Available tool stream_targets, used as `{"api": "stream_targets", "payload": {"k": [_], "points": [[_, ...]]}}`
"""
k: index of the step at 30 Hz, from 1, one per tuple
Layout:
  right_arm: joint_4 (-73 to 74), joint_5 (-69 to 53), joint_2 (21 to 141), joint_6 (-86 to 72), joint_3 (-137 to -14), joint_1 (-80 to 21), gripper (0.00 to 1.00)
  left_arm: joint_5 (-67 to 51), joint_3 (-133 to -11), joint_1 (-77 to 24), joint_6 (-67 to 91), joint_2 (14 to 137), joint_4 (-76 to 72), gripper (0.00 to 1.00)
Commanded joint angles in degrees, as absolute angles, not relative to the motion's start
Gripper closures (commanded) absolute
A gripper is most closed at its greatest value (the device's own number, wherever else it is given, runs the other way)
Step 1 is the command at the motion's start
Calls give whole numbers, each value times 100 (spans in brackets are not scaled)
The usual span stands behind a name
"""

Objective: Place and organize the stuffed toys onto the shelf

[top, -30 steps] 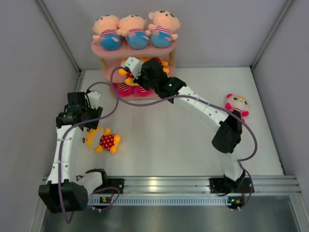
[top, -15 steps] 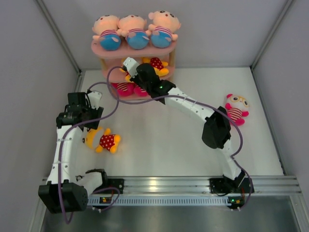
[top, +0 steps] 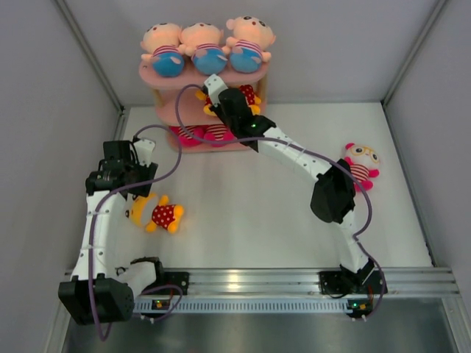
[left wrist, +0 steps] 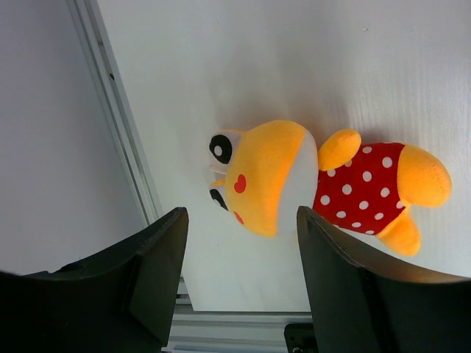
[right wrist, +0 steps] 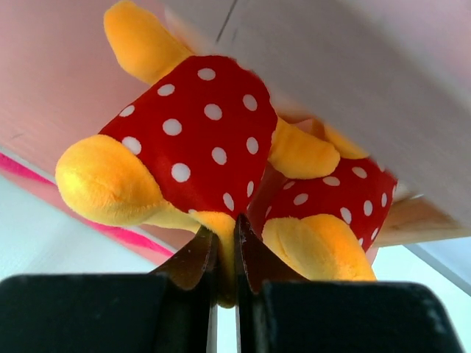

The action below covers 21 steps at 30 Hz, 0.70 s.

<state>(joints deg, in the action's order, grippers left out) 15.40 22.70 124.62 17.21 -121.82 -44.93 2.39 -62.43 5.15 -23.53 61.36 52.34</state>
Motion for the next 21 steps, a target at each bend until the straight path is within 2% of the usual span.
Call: {"api": "stream_targets", "payload": {"k": [1,4,5,6,7,8,14,21], "points": [[1065,2532,12041,1564,-11858,-4465,100,167,-6231,492,-2312,6021,5186,34],[984,2356,11962,1582,-11681,-4465,92,80,-6214,483,-2329,6012,5194,34],[1019,2295,11945,1565,-11672,-4474,73,27,-6205,492,-2355,6003,5255,33],[1020,2242,11927,1556,-11646,-4474,66,-191,-6205,492,-2382,5994,5282,33],[1011,2215,11883,1556,-11619,-4474,54,-350,-6196,492,-2417,5994,5361,33],[985,2189,11865,1530,-11541,-4474,50,-456,-6188,492,-2452,5977,5405,33],[440,2504,11356,1678,-10760,-4684,34,-791,-6021,492,-2663,5994,5590,30],[308,2461,10943,1802,-10538,-4886,34,-809,-5801,483,-2821,5994,5739,30]]}}
